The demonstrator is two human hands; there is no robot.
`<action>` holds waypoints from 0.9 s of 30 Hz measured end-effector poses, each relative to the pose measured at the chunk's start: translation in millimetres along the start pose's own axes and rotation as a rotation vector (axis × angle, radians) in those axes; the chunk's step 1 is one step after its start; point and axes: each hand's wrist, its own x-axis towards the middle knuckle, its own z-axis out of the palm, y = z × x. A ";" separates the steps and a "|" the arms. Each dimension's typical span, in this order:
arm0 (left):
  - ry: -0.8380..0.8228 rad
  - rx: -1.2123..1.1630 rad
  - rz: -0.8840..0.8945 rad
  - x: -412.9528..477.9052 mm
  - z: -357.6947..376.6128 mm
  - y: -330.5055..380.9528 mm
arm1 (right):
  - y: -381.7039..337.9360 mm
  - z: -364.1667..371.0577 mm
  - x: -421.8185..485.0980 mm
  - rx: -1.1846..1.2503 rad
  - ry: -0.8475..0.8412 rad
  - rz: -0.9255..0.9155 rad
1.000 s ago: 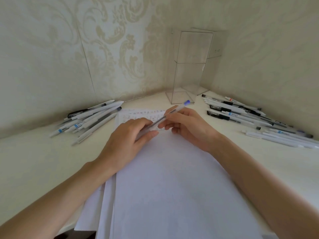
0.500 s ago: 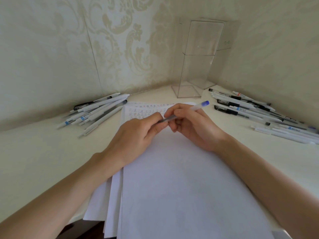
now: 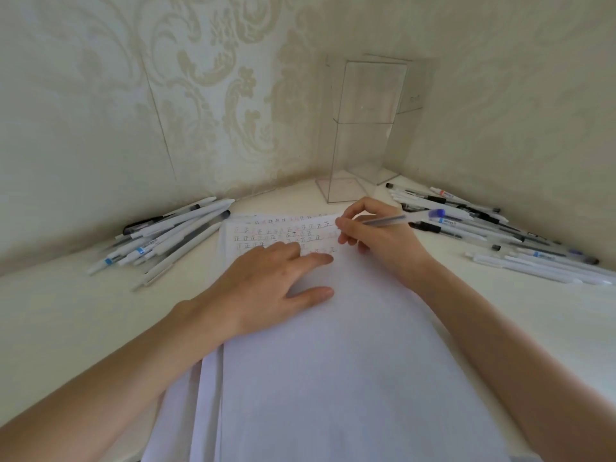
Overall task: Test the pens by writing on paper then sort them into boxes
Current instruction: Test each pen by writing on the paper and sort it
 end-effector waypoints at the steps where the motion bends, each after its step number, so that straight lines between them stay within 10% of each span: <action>1: 0.000 0.044 0.031 3.6 2.1 0.9 | 0.2 -0.4 0.7 -0.019 0.007 0.002; 27: 0.014 0.049 -0.070 15.2 16.2 14.2 | 16.4 8.2 12.9 -0.298 0.125 -0.023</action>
